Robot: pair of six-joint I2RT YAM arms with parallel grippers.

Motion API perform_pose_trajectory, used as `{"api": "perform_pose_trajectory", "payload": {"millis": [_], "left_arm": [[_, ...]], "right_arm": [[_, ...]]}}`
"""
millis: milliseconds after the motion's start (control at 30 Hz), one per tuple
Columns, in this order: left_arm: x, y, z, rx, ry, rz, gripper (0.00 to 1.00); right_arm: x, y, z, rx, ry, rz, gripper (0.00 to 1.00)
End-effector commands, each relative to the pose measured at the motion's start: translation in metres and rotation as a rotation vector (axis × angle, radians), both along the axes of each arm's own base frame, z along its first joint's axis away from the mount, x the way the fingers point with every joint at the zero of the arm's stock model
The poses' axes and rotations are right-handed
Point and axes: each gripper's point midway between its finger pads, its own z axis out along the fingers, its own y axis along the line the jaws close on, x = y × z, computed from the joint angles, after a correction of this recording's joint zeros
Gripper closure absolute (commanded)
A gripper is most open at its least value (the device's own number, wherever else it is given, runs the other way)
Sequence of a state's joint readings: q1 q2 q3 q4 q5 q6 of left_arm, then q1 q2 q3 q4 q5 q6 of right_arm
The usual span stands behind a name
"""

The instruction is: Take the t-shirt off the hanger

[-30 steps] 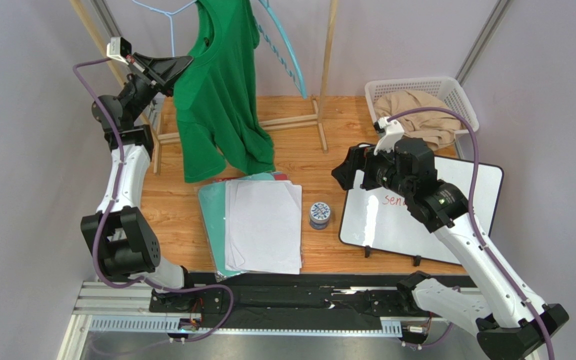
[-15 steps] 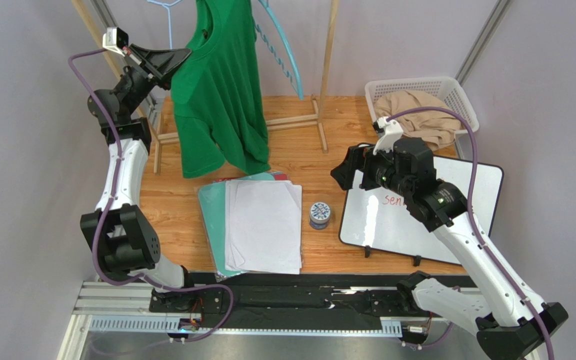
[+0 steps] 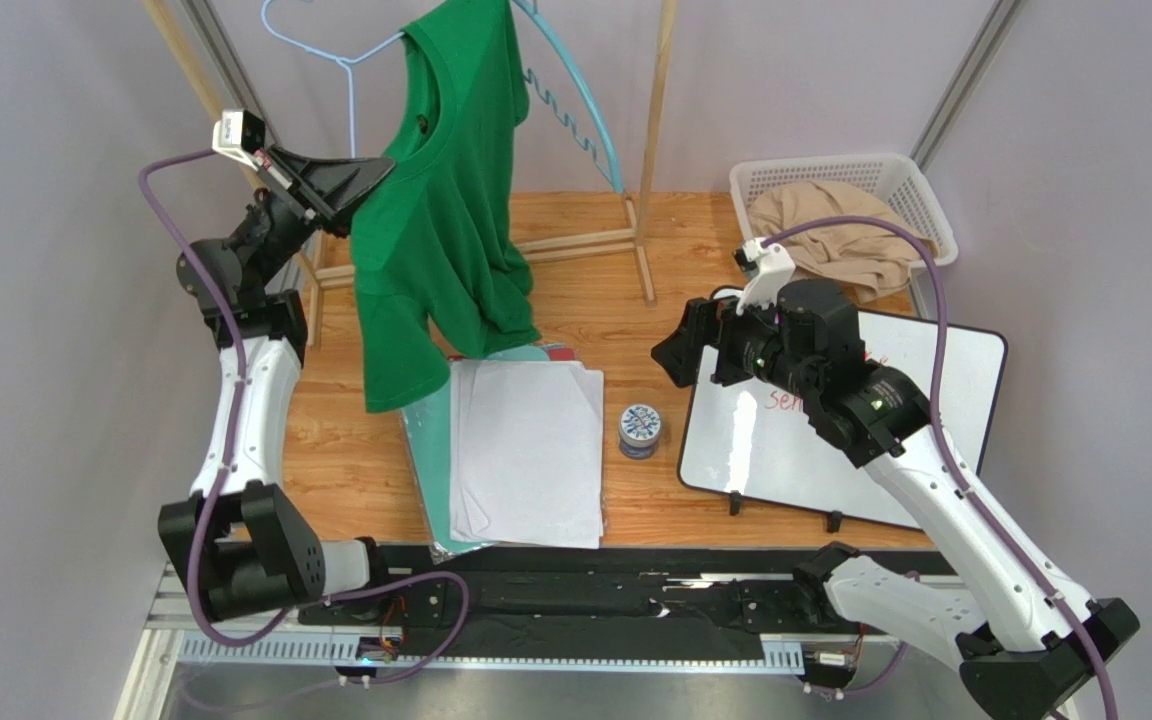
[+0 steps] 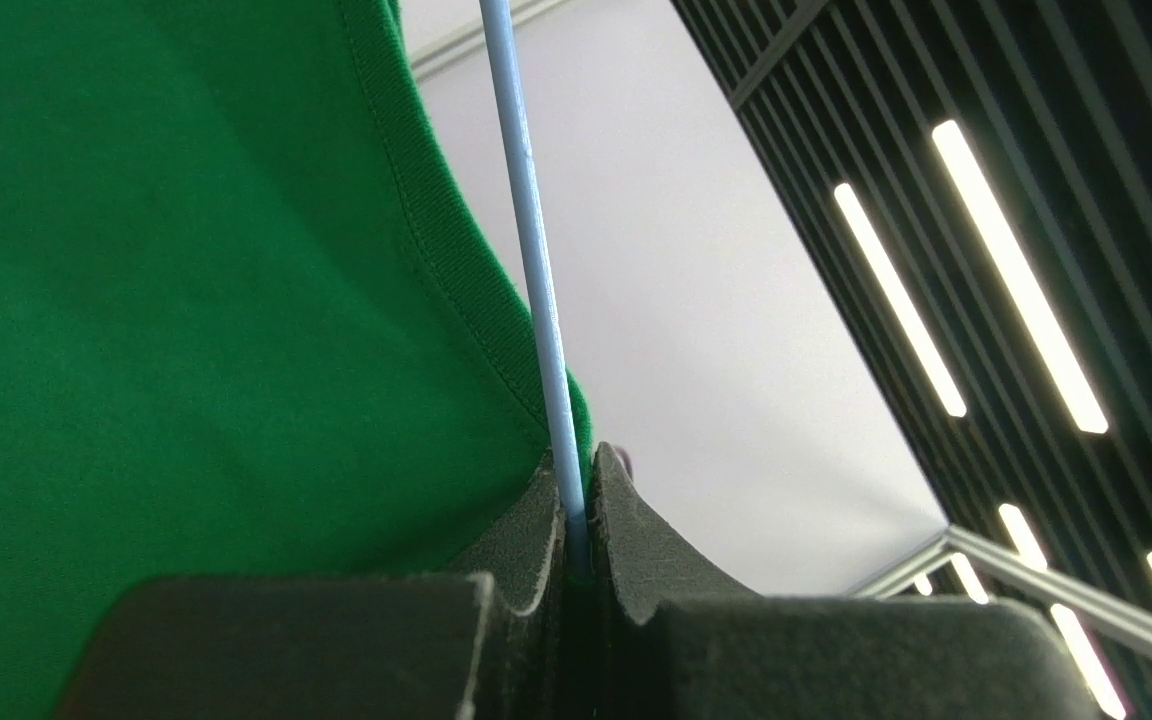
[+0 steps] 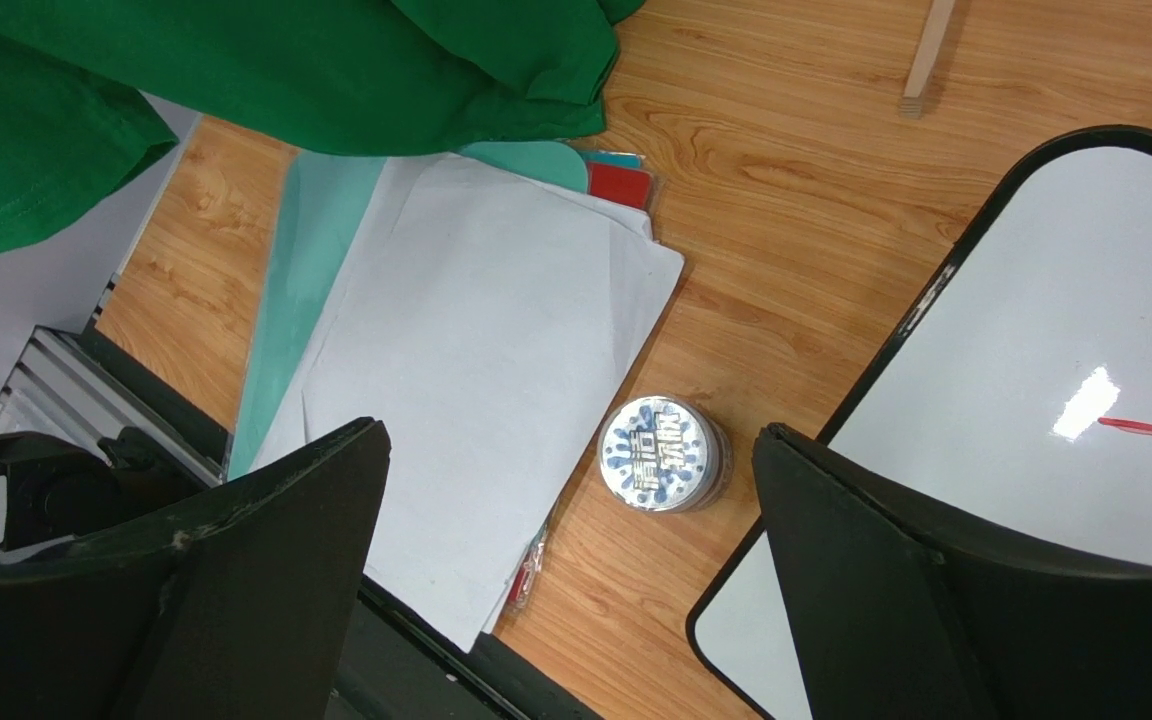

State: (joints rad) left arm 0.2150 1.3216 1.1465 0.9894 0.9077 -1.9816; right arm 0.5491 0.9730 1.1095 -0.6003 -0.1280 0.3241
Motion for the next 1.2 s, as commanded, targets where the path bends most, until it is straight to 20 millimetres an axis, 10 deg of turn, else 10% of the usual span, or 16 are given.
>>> {"api": "perform_pose_trajectory", "payload": {"millis": [0, 333, 700, 1167], "left_arm": [[-0.047, -0.014, 0.012, 0.146, -0.156, 0.057, 1.0], [-0.057, 0.037, -0.033, 0.522, 0.042, 0.706, 1.0], [-0.034, 0.034, -0.085, 0.657, 0.257, 0.815, 1.0], [-0.012, 0.007, -0.118, 0.79, 0.291, 0.784, 1.0]], "right_arm": [[0.002, 0.01, 0.011, 0.013, -0.057, 0.015, 0.01], [-0.003, 0.079, 0.031, -0.043, -0.132, 0.149, 0.01], [-0.032, 0.2, 0.112, -0.084, -0.423, 0.42, 0.01], [-0.035, 0.279, 0.1, -0.138, -0.512, 0.628, 0.19]]}}
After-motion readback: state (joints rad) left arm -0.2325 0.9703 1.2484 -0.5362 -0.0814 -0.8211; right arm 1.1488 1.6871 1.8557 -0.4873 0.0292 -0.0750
